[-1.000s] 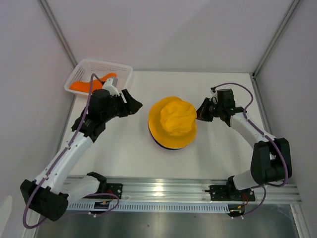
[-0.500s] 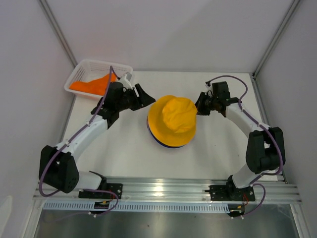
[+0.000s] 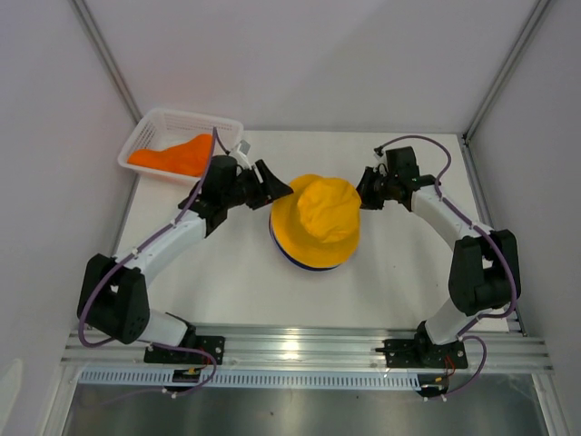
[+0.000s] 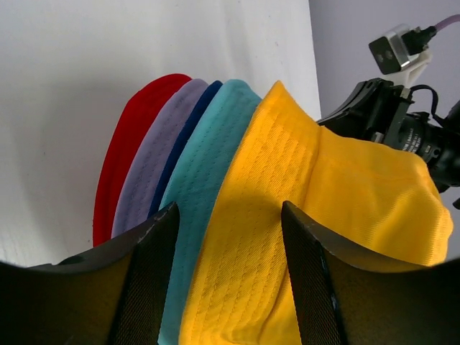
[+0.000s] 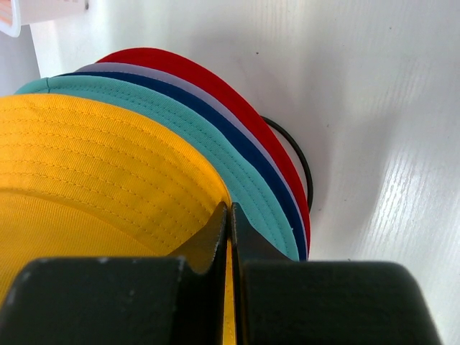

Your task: Stack the hats

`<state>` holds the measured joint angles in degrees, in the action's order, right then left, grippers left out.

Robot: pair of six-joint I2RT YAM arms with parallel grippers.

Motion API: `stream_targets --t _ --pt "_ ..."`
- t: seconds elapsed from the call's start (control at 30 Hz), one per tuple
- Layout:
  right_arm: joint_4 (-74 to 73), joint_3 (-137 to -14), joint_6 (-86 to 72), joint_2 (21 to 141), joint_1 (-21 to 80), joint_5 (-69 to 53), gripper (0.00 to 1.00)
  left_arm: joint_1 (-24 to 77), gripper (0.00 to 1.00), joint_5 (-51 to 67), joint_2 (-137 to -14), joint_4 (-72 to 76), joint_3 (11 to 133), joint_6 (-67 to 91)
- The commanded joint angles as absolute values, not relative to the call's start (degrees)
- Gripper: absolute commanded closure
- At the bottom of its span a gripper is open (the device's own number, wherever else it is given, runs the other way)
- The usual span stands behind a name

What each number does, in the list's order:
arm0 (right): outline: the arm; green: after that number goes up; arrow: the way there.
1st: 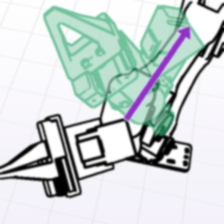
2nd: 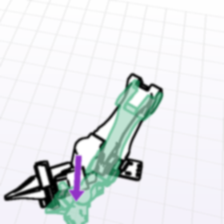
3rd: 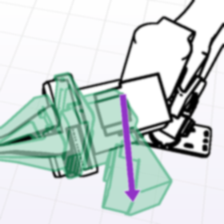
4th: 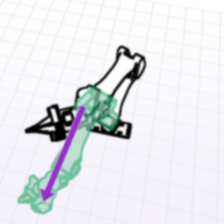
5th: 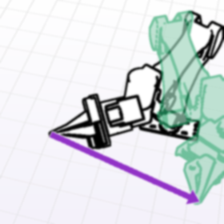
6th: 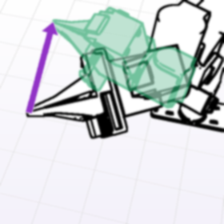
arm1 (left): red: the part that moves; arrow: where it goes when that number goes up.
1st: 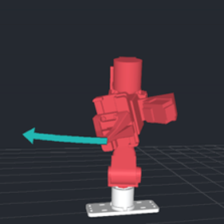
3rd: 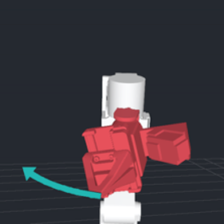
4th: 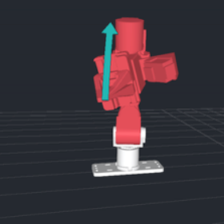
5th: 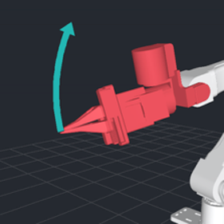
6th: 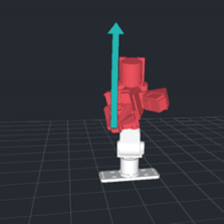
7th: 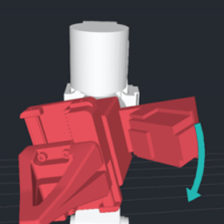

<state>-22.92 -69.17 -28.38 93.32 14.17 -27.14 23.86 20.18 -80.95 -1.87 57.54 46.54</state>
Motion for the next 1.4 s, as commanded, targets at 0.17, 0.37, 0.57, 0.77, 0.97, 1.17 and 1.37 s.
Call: stream_targets --t 0.17,0.37,0.57,0.77,0.97,1.17,1.37 --pt "-23.1 -72.2 -27.6 93.2 14.8 -26.6 1.0 25.9 0.84 20.8 -82.5 -2.6 59.7 48.9" --pt "-23.2 -72.2 -27.7 92.8 14.9 -26.2 1.0 27.2 0.99 17.1 -84.2 -5.7 60.2 50.1" --pt "-20.6 -69.4 -29.3 90.8 14.9 -24.5 1.0 27.7 0.99 12.3 -85.1 -2.0 52.1 51.8" --pt "-18.9 -66.9 -29.3 88.1 14.9 -22.8 1.0 28.9 0.99 7.0 -85.4 -0.4 46.6 50.5" --pt "-19.6 -67.0 -28.6 86.3 14.9 -21.8 1.0 29.0 0.99 9.1 -85.2 5.5 42.3 50.9" --pt "-20.4 -67.6 -27.3 85.6 14.8 -21.2 0.91 28.9 0.9 6.9 -80.8 1.0 46.0 46.2" --pt "-27.0 -76.4 -22.2 85.7 11.2 -22.8 0.42 27.1 0.47 5.6 -75.5 -10.6 56.3 39.9"
